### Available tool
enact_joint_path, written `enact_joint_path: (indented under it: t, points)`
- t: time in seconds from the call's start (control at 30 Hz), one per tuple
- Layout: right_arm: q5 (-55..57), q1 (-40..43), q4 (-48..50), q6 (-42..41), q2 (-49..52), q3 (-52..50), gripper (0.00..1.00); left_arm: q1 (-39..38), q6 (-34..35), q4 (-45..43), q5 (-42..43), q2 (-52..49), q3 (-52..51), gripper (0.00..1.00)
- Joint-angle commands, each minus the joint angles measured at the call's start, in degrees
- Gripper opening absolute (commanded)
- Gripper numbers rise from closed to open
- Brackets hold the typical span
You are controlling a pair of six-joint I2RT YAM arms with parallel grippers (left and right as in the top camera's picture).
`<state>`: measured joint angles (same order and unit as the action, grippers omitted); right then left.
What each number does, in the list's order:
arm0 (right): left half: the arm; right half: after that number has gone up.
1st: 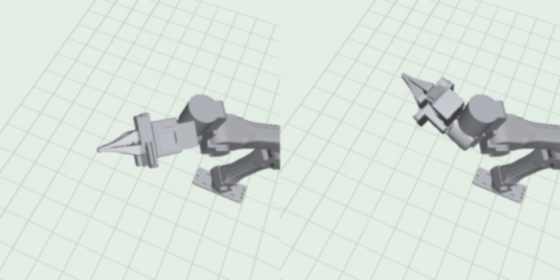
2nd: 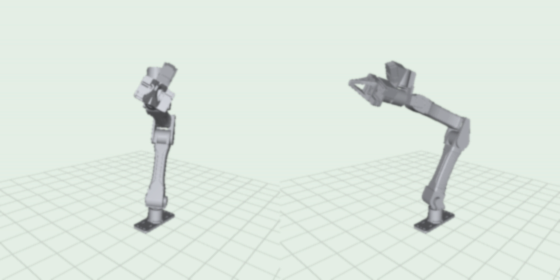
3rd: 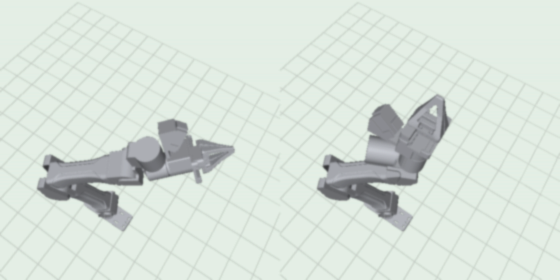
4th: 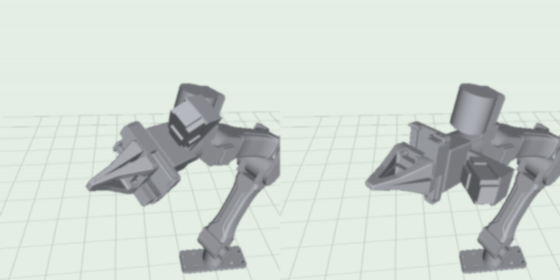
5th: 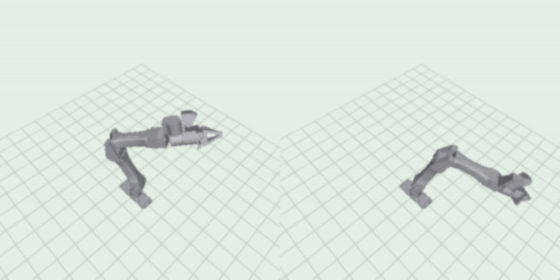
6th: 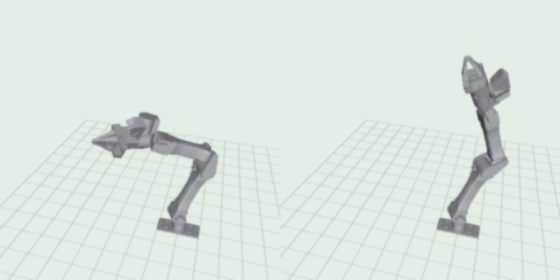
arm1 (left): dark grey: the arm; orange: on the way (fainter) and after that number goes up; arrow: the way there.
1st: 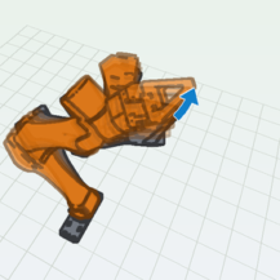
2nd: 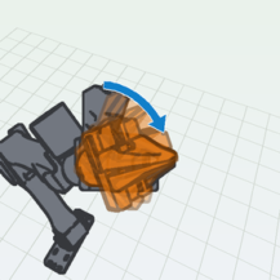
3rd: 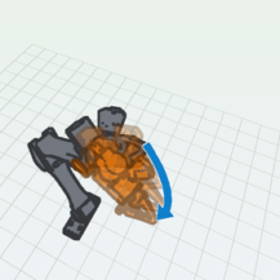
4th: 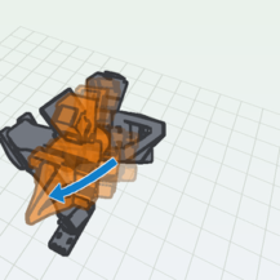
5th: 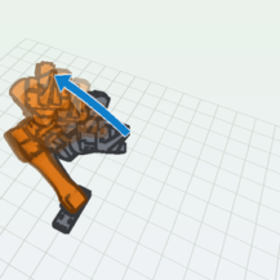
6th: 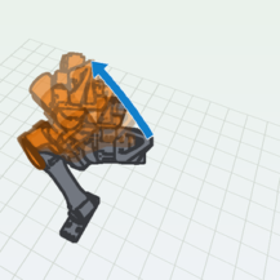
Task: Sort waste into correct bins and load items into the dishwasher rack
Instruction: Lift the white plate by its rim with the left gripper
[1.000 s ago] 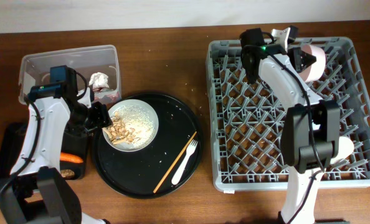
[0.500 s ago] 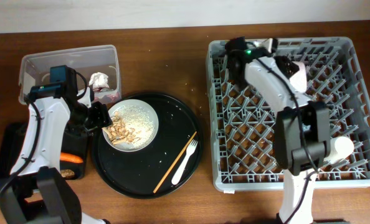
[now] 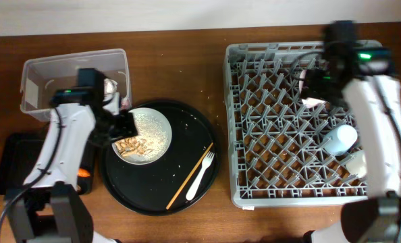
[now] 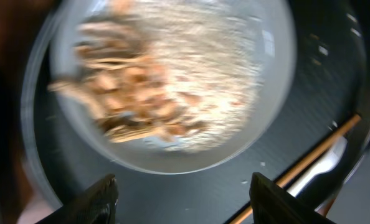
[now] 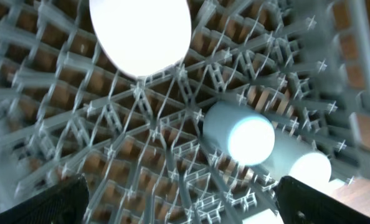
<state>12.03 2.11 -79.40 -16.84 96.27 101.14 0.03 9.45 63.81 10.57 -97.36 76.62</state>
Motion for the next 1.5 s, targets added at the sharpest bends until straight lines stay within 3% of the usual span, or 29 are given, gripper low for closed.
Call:
enact_joint_path:
  t: [0.0,0.13,0.17,0.33,0.63,1.03,1.13,1.27,1.4,1.47]
  points:
    - [-12.33,4.02,-5.57,6.62,-1.03,-0.02,0.98,-8.55,0.50,-2.38,0.61,1.18,0.28,0.67]
    - [-15.06,3.50,-7.15,6.60,-1.03,-0.11,0.98,-16.06,7.65,-8.57,-0.17,0.15,-0.02,0.66]
    - [-15.06,2.89,-7.72,6.99,-1.03,-0.11,0.99,-19.39,14.29,-11.87,-2.73,-1.68,-0.09,0.66]
    - [-15.13,2.34,-8.22,6.99,-1.03,-0.11,0.98,-22.27,19.65,-18.75,-6.23,-9.75,-0.09,0.66]
    - [-15.10,2.34,-8.22,6.99,-1.03,-0.11,0.98,-22.27,22.77,-23.10,-13.42,-12.59,-0.15,0.65]
    - [-15.13,2.34,-8.24,6.97,-1.03,-0.11,0.98,-22.27,23.98,-24.17,-13.40,-18.10,-0.39,0.60]
    - [-15.10,2.36,-8.24,6.97,-1.03,-0.11,0.98,-22.27,23.96,-23.76,-13.40,-18.10,-0.42,0.50]
    - [-15.10,2.34,-8.24,6.97,-1.03,-0.11,0.98,-22.27,23.96,-24.22,-13.38,-18.10,-0.42,0.48]
    - [-15.10,2.34,-8.24,6.97,-1.03,-0.11,0.98,-22.27,23.96,-22.75,-13.42,-18.10,-0.42,0.19]
    - [-15.10,2.36,-8.24,6.97,-1.03,-0.11,0.98,-22.27,23.96,-21.57,-13.42,-18.10,-0.50,0.11]
